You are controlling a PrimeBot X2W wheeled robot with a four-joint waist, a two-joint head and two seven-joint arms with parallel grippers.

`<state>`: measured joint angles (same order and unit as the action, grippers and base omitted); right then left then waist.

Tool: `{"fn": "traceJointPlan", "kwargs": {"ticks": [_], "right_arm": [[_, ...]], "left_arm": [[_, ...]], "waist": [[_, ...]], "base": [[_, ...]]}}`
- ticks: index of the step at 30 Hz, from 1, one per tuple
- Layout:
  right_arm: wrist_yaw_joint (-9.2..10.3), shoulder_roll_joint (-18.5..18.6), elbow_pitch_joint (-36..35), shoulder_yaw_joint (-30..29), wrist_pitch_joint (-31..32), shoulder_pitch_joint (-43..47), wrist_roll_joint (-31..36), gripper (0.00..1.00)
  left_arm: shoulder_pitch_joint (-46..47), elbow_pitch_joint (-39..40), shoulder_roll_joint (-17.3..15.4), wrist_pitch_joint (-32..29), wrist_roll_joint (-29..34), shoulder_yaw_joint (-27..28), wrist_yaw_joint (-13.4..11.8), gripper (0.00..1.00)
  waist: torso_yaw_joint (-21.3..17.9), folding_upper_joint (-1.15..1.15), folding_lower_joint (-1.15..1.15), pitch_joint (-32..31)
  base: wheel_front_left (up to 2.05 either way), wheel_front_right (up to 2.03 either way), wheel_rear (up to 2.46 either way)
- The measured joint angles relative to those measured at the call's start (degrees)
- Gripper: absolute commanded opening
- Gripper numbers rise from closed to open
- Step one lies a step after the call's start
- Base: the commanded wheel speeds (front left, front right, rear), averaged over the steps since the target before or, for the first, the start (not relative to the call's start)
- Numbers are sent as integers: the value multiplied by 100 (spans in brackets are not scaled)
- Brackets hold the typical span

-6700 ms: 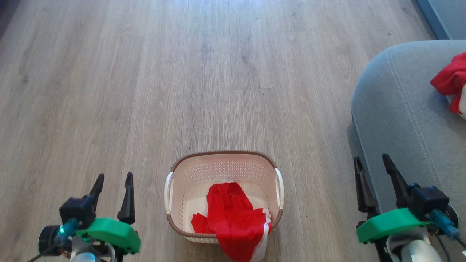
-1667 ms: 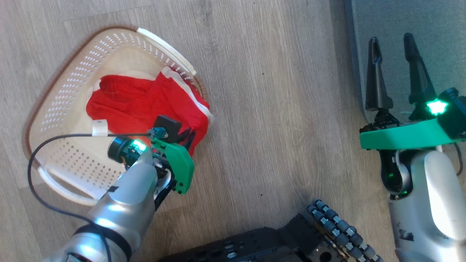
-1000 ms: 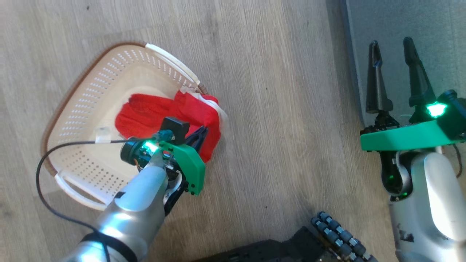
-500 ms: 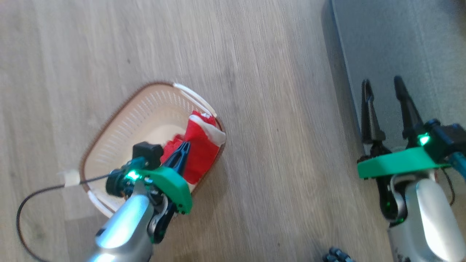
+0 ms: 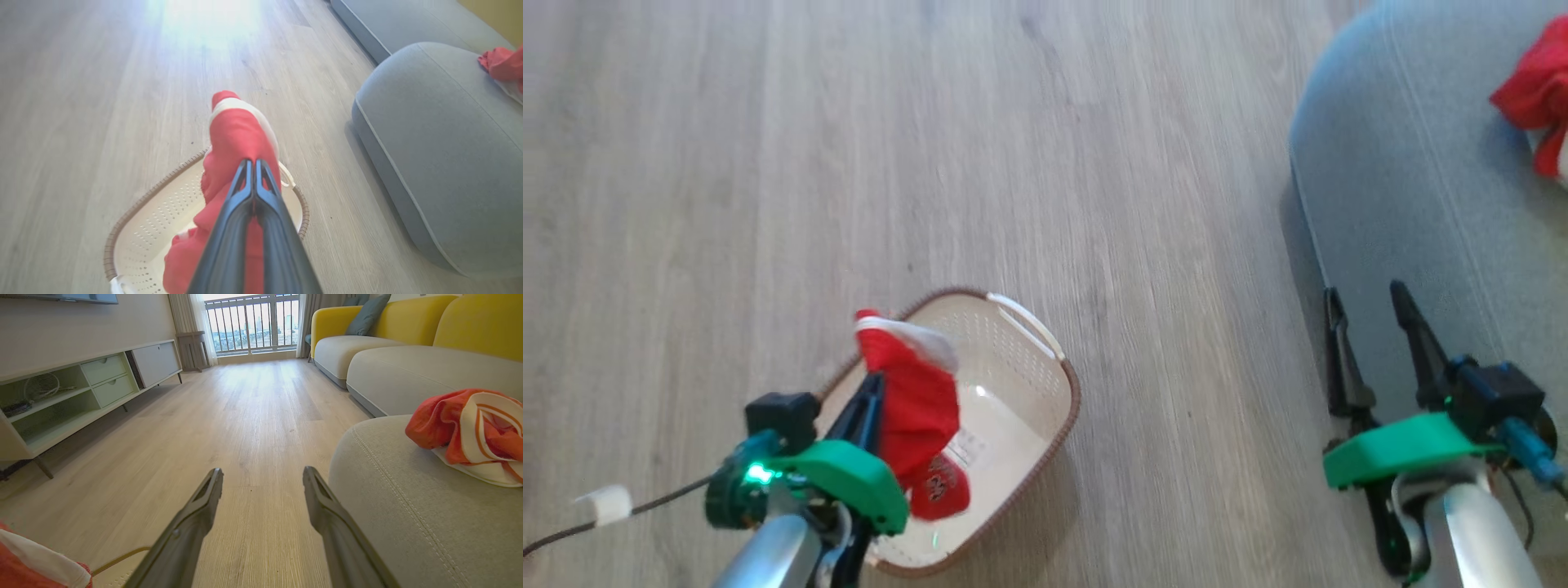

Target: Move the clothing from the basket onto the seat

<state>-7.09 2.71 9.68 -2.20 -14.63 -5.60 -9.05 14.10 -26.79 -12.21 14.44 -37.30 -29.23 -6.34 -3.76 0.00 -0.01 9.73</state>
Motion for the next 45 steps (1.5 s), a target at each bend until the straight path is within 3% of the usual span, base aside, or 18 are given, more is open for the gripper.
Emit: {"fn": "traceJointPlan", "kwargs": {"ticks": [14, 24, 45], "right_arm": [[0, -1, 132, 2, 0, 706, 42, 100], [0, -1, 130, 3, 0, 767, 42, 100], [0, -1, 141, 12, 0, 761, 42, 100]], "left_arm": [[-1175, 1012, -433, -30, -14, 453, -691, 0], [-1383, 1308, -577, -83, -58, 510, -850, 0], [-1414, 1463, -605, -126, -59, 501, -899, 0]], "waist": [[268, 0, 0, -1050], [296, 0, 0, -1131], [225, 0, 1, -1057]], "base": [[0, 0, 0], [0, 0, 0], [0, 0, 0]]}}
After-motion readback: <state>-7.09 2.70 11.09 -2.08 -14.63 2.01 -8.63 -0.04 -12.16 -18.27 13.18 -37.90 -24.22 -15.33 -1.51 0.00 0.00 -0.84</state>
